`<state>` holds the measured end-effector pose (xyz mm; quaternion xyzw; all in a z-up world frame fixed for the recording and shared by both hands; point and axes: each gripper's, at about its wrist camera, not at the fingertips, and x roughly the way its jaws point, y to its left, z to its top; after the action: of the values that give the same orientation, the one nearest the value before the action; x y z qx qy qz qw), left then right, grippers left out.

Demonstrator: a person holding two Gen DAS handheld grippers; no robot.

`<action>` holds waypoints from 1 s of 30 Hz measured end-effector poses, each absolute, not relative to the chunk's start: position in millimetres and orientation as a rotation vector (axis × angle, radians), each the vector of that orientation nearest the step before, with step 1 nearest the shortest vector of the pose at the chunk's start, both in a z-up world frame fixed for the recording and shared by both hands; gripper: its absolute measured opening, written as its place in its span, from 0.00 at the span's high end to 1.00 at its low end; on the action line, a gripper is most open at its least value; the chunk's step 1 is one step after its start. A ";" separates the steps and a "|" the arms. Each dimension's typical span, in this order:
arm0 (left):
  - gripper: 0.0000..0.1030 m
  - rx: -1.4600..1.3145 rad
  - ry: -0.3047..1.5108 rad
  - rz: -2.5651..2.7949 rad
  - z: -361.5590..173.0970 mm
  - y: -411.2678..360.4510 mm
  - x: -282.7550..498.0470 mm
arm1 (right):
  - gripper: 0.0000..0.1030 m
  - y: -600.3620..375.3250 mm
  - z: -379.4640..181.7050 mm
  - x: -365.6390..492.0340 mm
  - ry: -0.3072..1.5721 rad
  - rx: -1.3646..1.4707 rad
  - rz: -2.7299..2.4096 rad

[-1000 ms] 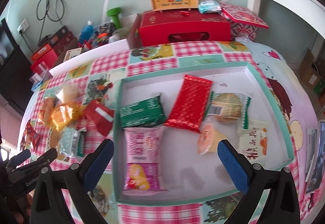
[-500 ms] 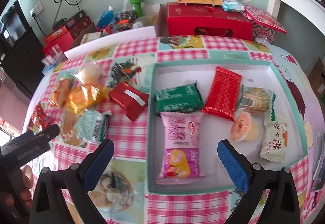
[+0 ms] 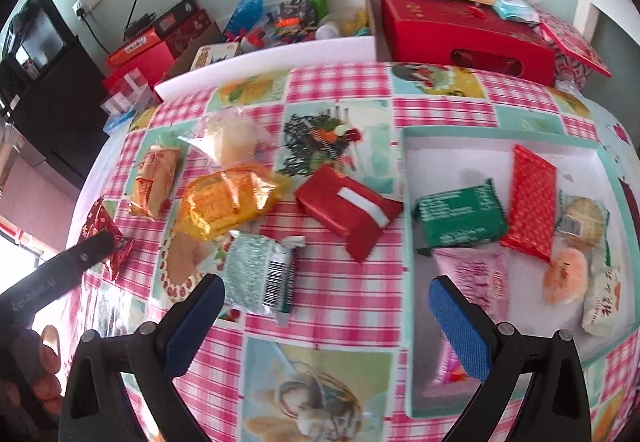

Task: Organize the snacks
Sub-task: 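Move both grippers back over the snacks on the table, then grasp the red 'nice' packet with the left gripper while the right gripper grasps the green-white packet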

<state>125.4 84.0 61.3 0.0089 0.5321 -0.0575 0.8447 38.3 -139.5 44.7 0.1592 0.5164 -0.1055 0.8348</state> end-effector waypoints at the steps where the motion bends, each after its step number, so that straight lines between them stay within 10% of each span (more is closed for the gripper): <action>1: 0.09 -0.008 1.127 -0.109 60.7 95.0 131.0 | 0.00 -134.7 42.1 44.1 1.101 0.335 -0.213; 16: 0.10 -0.106 1.224 -0.080 4.3 137.4 178.4 | 0.00 -109.9 -15.8 89.6 1.215 0.309 -0.214; 23: 0.52 -0.095 1.214 -0.076 1.7 131.8 180.8 | 0.11 -106.7 -21.5 89.6 1.191 0.310 -0.221; 30: 0.58 -0.113 1.208 -0.072 7.6 124.4 173.9 | 0.30 -110.5 -17.8 81.1 1.165 0.310 -0.230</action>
<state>173.9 124.4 7.6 -0.0531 0.5674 -0.0340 0.8210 81.1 -110.5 -17.8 0.1454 0.5467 -0.1078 0.8176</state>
